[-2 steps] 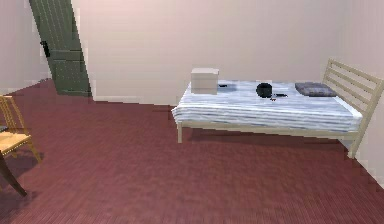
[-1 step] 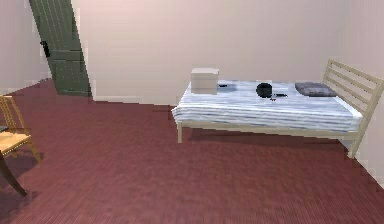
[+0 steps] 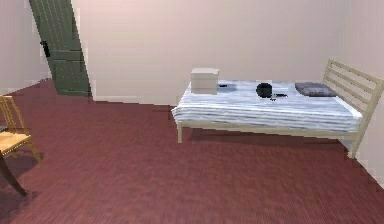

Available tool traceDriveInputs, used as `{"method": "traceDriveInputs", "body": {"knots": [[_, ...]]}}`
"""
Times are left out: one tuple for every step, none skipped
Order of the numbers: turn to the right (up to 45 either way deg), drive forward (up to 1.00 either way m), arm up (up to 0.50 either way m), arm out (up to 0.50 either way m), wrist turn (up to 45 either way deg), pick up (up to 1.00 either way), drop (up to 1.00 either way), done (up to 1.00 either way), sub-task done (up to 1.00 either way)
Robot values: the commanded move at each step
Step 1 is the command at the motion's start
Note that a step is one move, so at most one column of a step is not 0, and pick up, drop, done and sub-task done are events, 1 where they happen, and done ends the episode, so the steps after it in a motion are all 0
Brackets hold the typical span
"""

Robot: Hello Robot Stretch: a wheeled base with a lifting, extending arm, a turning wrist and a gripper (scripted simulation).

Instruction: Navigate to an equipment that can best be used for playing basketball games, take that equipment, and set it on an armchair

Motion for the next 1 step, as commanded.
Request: {"method": "traceDriveInputs", "body": {"knots": [[0.0,0.0,0.0,0.0,0.0,0.0,0.0,1.0,0.0]]}}
